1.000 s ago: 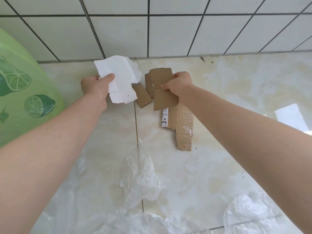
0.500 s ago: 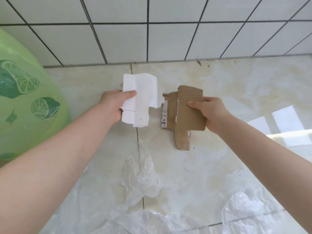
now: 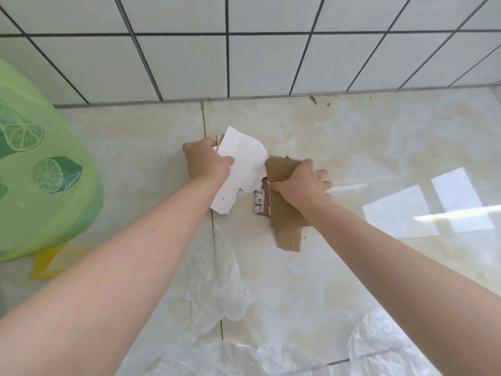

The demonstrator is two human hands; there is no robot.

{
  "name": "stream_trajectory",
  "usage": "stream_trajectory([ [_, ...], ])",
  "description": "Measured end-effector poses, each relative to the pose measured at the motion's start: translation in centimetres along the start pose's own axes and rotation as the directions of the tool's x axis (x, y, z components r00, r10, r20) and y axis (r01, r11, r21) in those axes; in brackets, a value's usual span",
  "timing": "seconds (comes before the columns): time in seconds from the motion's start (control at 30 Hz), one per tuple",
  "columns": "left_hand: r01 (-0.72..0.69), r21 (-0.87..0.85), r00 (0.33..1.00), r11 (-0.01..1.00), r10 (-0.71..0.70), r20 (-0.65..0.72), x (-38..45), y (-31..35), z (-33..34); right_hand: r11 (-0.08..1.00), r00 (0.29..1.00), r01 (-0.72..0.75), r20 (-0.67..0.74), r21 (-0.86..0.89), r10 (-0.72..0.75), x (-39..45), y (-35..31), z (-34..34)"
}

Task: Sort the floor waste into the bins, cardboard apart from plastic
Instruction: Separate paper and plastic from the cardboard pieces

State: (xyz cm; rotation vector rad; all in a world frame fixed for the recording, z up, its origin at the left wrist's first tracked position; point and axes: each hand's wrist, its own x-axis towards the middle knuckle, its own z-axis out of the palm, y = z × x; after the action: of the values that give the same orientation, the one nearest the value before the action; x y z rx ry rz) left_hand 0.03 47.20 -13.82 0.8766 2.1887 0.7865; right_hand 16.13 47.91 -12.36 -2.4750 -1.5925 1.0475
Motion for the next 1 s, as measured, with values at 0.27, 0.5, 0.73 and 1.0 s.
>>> stream_trajectory([
  [0.27,0.036,-0.050,0.999,0.998,-0.035,0.010,0.3,0.1,-0.1,0.997,0.995,-0.080,0.059,-0.017,0.080,1.0,-0.2,0.0],
  [0.5,0.073,-0.129,0.994,0.989,-0.062,0.088,0.0,0.7,-0.2,0.999,0.997,-0.028,0.075,0.035,0.026,1.1,0.3,0.0],
  [0.73,0.175,-0.228,0.952,0.958,-0.105,0.288,1.1,1.4,-1.4,0.997,0.993,0.017,0.113,0.069,-0.025,1.4,0.5,0.1],
  [1.0,0.164,-0.192,0.803,0.968,-0.018,0.596,2.4,2.2,-2.6,0.990,0.986,0.069,0.145,0.121,-0.086,2.0,1.1,-0.7],
])
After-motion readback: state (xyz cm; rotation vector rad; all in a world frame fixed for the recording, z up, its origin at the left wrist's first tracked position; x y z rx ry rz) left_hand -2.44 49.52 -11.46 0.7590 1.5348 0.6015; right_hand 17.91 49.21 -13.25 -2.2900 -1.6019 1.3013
